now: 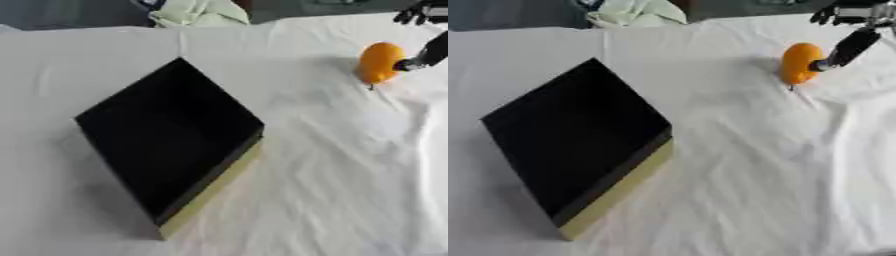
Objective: Pick up objects on the table and place them in the box.
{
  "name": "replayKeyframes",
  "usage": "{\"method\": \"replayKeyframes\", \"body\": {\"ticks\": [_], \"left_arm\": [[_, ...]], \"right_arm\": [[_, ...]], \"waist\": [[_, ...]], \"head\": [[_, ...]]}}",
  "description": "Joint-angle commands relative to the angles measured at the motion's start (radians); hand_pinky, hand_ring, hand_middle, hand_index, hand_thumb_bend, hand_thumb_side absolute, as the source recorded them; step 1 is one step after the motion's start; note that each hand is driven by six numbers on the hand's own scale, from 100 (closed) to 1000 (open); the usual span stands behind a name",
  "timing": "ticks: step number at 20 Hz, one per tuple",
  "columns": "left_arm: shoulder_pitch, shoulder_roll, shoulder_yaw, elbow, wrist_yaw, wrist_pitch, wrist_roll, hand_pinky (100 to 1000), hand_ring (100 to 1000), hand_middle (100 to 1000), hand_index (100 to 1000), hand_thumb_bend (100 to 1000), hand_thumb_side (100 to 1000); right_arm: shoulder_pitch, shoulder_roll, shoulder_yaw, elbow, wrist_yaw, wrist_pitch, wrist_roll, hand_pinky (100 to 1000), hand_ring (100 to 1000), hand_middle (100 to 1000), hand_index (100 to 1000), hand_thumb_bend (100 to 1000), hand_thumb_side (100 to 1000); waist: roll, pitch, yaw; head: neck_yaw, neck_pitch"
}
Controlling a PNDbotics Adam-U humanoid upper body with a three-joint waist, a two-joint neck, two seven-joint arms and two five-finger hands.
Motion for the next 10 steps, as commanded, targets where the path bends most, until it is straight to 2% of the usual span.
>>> {"method": "replayKeyframes", "body": {"ticks": [1, 10], "left_arm": [[-0.013, 0.019, 0.005, -0.008, -0.003, -0.006, -0.002, 431, 481, 621, 492, 110, 680], [-0.018, 0.017, 0.004, -0.006, -0.001, -0.009, -0.006, 430, 480, 621, 490, 104, 684]], "right_arm": [[-0.036, -0.011, -0.013, 0.031, 0.035, 0.008, -0.009, 843, 886, 889, 974, 460, 416], [-0.087, 0.034, -0.032, 0.152, 0.133, 0.032, -0.040, 845, 892, 892, 970, 475, 395]], "waist": [[-0.001, -0.015, 0.002], [-0.001, -0.003, 0.013]], "head": [[-0.004, -0.013], [-0.016, -0.026]]}}
